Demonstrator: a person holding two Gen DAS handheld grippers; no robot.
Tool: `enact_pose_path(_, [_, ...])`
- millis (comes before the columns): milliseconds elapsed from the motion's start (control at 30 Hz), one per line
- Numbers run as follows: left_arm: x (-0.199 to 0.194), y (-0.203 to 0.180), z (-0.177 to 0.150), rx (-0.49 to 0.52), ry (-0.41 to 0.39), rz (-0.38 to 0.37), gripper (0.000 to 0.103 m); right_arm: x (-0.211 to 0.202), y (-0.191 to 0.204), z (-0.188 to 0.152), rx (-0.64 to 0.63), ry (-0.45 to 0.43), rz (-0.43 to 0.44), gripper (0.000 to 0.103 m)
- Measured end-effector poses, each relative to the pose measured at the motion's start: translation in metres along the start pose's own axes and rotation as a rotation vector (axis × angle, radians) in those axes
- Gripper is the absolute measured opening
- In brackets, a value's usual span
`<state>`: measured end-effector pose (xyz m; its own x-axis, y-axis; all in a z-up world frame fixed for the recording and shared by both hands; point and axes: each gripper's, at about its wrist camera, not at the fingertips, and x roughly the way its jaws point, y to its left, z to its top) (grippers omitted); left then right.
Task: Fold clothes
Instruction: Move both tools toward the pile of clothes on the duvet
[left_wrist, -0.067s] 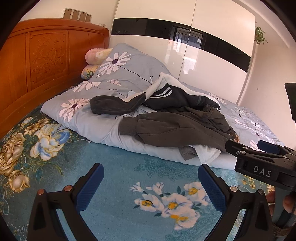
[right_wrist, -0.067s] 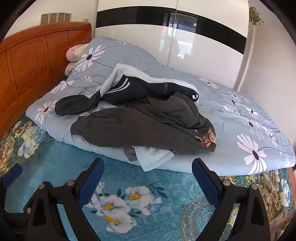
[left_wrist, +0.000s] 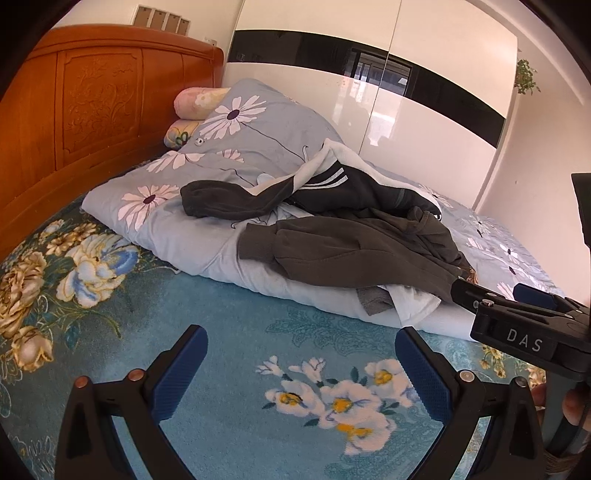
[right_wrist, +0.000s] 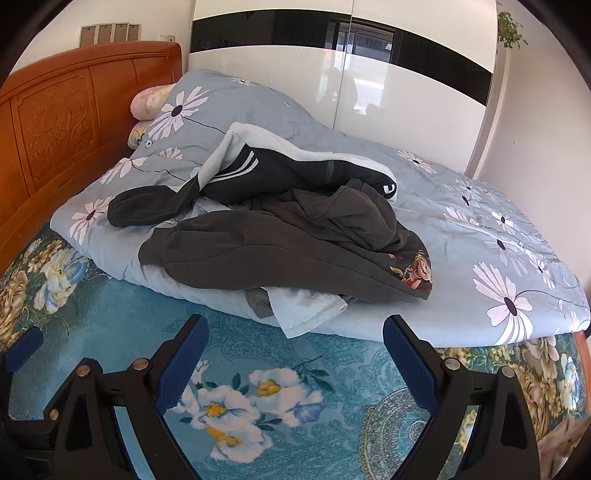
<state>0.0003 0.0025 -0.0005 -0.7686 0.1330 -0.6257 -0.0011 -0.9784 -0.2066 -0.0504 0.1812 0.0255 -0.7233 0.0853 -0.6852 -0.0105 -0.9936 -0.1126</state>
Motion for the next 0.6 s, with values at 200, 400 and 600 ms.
enact_pose_path(200, [0.001,0.009,-0.011,-0.048,-0.011,-0.032,0.103,0.007,0.002,-0.008,-0.009,0.027,0.008,0.096])
enact_pose_path(400, [0.001,0.017,-0.011,-0.084,-0.043,-0.024,0.103,0.017,0.008,-0.011,-0.028,0.06,-0.001,0.096])
enact_pose_path(600, [0.001,0.023,-0.021,-0.119,-0.063,-0.003,0.103,0.019,0.014,-0.013,-0.054,0.08,-0.012,0.096])
